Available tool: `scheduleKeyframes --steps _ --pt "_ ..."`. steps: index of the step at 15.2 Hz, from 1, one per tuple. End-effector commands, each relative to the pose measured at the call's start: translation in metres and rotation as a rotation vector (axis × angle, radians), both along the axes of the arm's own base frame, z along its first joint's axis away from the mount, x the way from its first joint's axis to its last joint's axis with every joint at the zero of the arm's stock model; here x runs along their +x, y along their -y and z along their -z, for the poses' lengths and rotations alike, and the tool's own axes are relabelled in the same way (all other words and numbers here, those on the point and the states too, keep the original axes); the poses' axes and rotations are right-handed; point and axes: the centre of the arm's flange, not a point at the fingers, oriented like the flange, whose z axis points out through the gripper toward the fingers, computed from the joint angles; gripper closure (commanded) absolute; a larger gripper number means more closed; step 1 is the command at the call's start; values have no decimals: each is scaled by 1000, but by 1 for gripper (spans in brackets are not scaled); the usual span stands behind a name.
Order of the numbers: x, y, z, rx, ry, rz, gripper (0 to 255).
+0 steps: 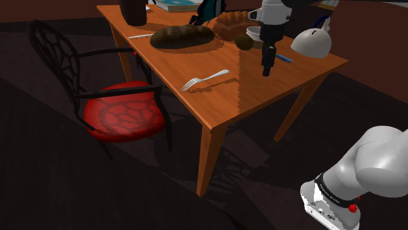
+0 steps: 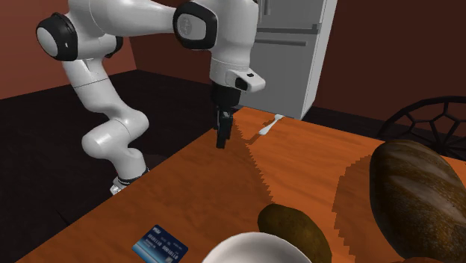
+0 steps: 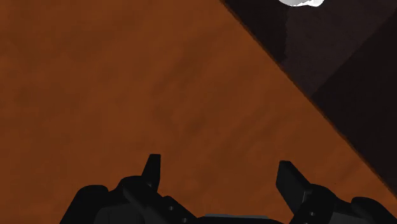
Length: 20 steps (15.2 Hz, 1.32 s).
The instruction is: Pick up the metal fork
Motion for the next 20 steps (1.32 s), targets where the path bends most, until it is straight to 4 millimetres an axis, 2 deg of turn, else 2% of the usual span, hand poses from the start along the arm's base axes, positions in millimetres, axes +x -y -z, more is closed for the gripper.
scheduleKeyframes --steps 1,9,16,17,20 --pt "19 -16 0 17 -16 -91 0" --pt "76 -106 -10 83 -75 -438 0" --pt "99 -196 -21 141 -127 -741 0" --pt "99 -198 -22 143 -128 -749 0" --pt "99 -198 -6 143 -128 -749 0"
